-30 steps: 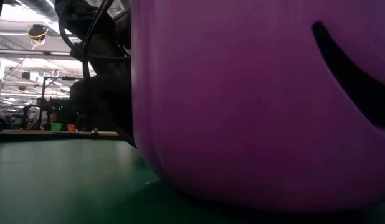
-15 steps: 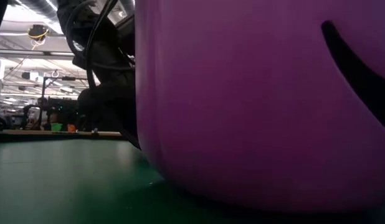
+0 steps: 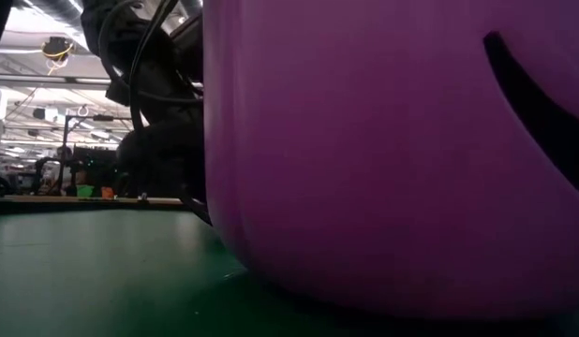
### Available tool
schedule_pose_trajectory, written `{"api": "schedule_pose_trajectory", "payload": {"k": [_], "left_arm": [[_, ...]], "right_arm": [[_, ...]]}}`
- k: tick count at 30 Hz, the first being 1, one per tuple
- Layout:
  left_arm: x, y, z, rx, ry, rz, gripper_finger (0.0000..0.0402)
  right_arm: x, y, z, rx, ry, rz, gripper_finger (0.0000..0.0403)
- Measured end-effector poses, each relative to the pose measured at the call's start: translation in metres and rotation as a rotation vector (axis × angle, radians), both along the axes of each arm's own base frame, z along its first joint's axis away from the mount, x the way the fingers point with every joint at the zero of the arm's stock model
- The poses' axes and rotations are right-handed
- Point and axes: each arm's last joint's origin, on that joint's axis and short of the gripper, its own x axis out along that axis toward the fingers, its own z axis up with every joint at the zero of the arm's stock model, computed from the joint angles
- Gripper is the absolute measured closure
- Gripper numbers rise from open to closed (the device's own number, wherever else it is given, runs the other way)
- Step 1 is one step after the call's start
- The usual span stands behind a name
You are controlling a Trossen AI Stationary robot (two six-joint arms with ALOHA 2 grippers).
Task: Sort candy
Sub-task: Put the red candy into the black bucket
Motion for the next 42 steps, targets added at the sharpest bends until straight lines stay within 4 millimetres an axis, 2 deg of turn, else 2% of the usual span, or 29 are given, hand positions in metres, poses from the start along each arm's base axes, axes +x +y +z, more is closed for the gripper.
{"api": "schedule_pose_trajectory", "payload": {"k": [4,11,15,18,21,28,31,34,38,42], "left_arm": [[-0.007,-0.002,0.017,0.008,0.011,0.018,0.0401],[-0.023,-0.004,0.085,0.178,-0.054,0.073,0.0402],[-0.033,0.000,0.134,0.253,-0.146,0.107,0.0401],[-0.037,0.011,0.159,0.388,-0.192,0.160,0.0401],[-0.035,0.034,0.175,0.488,-0.215,0.214,0.0401],[-0.030,0.106,0.167,0.452,-0.173,0.326,0.0401],[-0.033,0.125,0.160,0.371,-0.153,0.320,0.0395],[-0.035,0.131,0.157,0.332,-0.133,0.324,0.0367],[-0.037,0.130,0.159,0.336,-0.128,0.325,0.0310],[-0.044,0.117,0.176,0.322,-0.132,0.303,0.0253]], "right_arm": [[0.000,0.000,0.000,0.015,0.001,0.003,0.0205],[0.000,0.000,0.000,0.042,-0.003,-0.016,0.0205],[0.000,0.000,0.000,0.060,-0.013,-0.024,0.0205],[0.002,0.001,0.004,0.085,-0.046,-0.024,0.0205],[0.003,0.002,0.008,0.102,-0.084,-0.016,0.0205],[0.004,0.003,0.010,0.096,-0.102,-0.009,0.0205],[0.004,0.003,0.010,0.095,-0.102,-0.009,0.0205],[0.004,0.003,0.010,0.092,-0.098,-0.009,0.0205],[0.004,0.002,0.010,0.084,-0.097,-0.007,0.0205],[0.004,0.002,0.010,0.075,-0.099,-0.014,0.0205]]}}
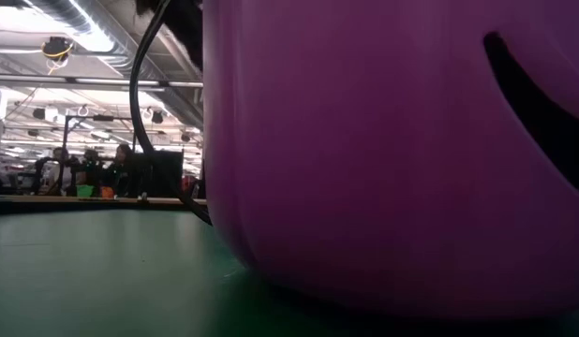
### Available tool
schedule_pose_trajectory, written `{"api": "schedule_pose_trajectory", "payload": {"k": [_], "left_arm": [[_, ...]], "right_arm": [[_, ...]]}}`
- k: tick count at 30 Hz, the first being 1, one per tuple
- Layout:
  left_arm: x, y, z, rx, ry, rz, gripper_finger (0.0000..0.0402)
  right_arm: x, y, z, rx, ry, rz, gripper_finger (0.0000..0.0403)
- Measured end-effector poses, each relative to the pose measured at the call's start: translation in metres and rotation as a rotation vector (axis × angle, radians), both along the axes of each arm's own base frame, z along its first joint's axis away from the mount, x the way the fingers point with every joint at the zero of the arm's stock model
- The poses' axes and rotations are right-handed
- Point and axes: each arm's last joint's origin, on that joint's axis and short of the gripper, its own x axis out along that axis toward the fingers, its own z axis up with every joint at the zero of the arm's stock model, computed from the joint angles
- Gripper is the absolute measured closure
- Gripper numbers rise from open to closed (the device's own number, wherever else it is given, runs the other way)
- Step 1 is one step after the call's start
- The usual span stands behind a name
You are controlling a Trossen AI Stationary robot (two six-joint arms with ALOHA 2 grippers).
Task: Sort candy
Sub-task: Put the red candy into the black bucket
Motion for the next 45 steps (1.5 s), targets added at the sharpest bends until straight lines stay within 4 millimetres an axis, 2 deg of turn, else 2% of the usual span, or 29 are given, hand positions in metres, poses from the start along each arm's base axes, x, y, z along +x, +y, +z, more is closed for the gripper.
{"api": "schedule_pose_trajectory", "payload": {"k": [2,5,11,14,18,24,30,36,41,45], "left_arm": [[-0.006,-0.015,0.015,-0.037,-0.006,-0.016,0.0234],[-0.021,-0.049,0.031,-0.082,0.007,-0.129,0.0222],[-0.049,-0.123,0.033,-0.207,0.094,-0.289,0.0224],[-0.060,-0.163,0.022,-0.284,0.140,-0.378,0.0225],[-0.081,-0.213,-0.005,-0.356,0.228,-0.512,0.0225],[-0.107,-0.266,-0.036,-0.479,0.221,-0.556,0.0225],[-0.112,-0.293,-0.051,-0.510,0.205,-0.536,0.0224],[-0.112,-0.300,-0.068,-0.542,0.306,-0.463,0.0185],[-0.112,-0.302,-0.071,-0.555,0.313,-0.464,0.0144],[-0.112,-0.302,-0.070,-0.568,0.301,-0.439,0.0131]], "right_arm": [[0.000,0.000,0.000,-0.001,0.000,-0.001,0.0205],[0.000,0.000,0.000,-0.001,0.001,-0.001,0.0205],[-0.001,-0.001,-0.004,-0.033,0.030,-0.020,0.0205],[-0.001,-0.002,-0.006,-0.051,0.040,-0.040,0.0205],[-0.001,-0.002,-0.007,-0.040,0.044,-0.051,0.0205],[-0.001,-0.002,-0.007,-0.041,0.041,-0.059,0.0205],[0.001,-0.005,-0.007,-0.037,0.034,-0.081,0.0205],[0.001,-0.005,-0.007,0.000,0.021,-0.104,0.0205],[0.001,-0.005,-0.006,0.046,0.007,-0.126,0.0205],[0.001,-0.005,-0.006,0.050,0.005,-0.127,0.0205]]}}
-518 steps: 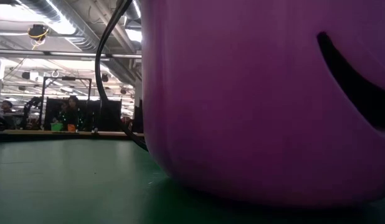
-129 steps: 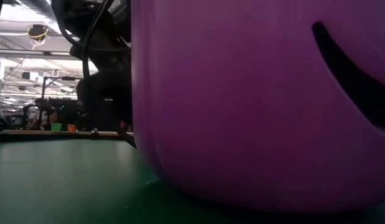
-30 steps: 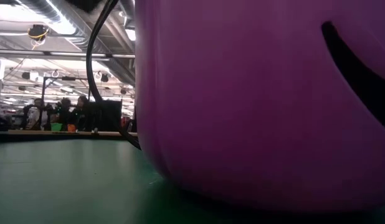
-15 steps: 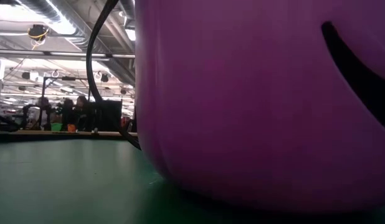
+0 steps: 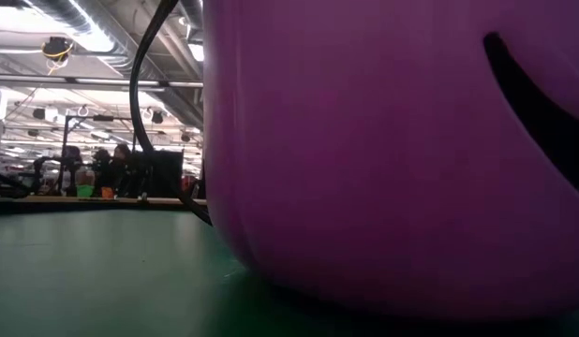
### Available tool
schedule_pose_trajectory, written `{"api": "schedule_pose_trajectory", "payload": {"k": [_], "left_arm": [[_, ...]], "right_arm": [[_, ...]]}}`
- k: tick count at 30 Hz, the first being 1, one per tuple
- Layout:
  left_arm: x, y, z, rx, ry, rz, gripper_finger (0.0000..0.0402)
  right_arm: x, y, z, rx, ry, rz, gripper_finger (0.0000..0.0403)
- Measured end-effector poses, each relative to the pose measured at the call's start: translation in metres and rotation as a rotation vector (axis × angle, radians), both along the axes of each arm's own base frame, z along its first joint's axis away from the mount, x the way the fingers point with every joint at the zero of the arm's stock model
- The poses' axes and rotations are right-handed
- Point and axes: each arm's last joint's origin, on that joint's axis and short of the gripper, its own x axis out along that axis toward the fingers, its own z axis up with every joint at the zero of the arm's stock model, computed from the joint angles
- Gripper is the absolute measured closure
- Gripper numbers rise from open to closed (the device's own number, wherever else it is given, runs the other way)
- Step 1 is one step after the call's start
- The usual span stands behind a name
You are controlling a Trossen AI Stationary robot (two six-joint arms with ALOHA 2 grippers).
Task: Sort candy
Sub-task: Put the red candy into the black bucket
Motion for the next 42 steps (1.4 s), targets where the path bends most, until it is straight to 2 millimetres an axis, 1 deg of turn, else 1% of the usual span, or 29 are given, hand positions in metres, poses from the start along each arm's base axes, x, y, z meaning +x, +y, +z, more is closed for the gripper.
{"api": "schedule_pose_trajectory", "payload": {"k": [10,23,30,36,39,42], "left_arm": [[0.001,0.001,0.000,0.006,-0.013,0.027,0.0129],[-0.001,0.003,-0.002,0.021,0.016,0.047,0.0129],[-0.003,0.006,-0.003,0.066,0.025,0.060,0.0129],[-0.003,0.007,-0.003,0.056,0.031,0.082,0.0129],[0.001,0.002,-0.007,0.037,-0.004,0.091,0.0129],[0.002,-0.003,-0.017,0.040,0.017,0.079,0.0129]], "right_arm": [[0.000,0.000,0.000,0.017,-0.004,-0.005,0.0205],[0.000,0.000,0.000,0.013,-0.002,-0.004,0.0205],[0.000,0.000,0.000,0.019,-0.004,-0.006,0.0205],[0.000,0.000,0.000,0.008,-0.001,-0.002,0.0205],[0.000,0.000,0.000,-0.001,0.002,0.001,0.0205],[0.000,0.000,0.000,-0.003,0.002,0.000,0.0205]]}}
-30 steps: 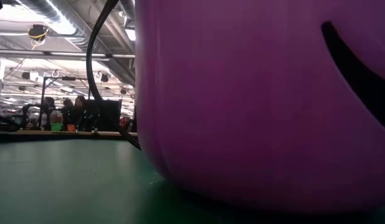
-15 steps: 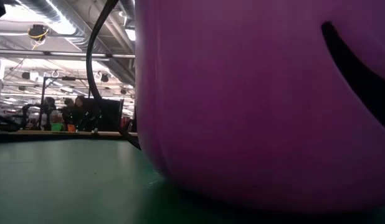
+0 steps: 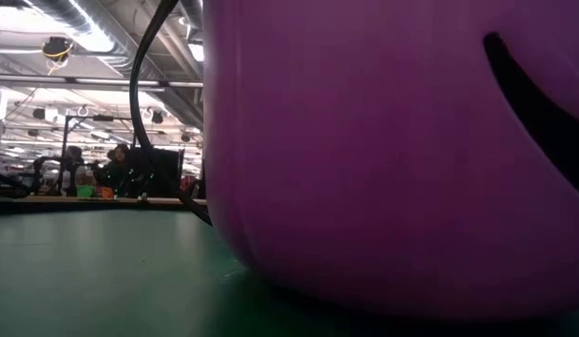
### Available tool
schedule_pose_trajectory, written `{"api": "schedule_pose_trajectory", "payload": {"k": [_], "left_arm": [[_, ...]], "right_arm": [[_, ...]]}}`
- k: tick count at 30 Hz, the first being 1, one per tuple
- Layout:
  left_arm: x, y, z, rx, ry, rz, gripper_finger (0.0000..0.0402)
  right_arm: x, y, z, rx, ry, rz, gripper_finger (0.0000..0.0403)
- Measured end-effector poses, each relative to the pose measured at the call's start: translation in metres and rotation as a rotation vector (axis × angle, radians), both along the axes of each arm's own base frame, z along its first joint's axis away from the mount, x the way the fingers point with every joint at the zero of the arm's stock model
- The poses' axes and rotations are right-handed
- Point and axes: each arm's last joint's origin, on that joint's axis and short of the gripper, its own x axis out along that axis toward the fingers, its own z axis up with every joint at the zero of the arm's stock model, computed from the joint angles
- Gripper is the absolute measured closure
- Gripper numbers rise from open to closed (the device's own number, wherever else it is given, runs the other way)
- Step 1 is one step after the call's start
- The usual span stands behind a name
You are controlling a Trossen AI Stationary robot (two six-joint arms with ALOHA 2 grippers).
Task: Sort candy
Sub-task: Put the red candy into the black bucket
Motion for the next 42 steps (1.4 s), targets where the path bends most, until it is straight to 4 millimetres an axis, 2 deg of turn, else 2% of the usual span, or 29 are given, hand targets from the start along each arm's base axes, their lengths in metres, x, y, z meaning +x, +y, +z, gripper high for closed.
{"api": "schedule_pose_trajectory", "payload": {"k": [18,25,29,42], "left_arm": [[0.009,-0.015,-0.048,0.047,0.153,0.027,0.0129],[0.013,-0.015,-0.056,0.056,0.180,0.053,0.0137],[0.018,-0.010,-0.057,0.062,0.187,0.074,0.0172],[0.032,0.001,-0.052,0.099,0.196,0.015,0.0340]], "right_arm": [[0.000,0.000,0.000,0.001,-0.001,0.002,0.0205],[0.000,0.000,0.000,0.001,-0.001,0.002,0.0205],[0.000,0.000,0.000,0.001,0.000,0.002,0.0205],[0.000,0.000,0.000,0.001,-0.001,0.002,0.0205]]}}
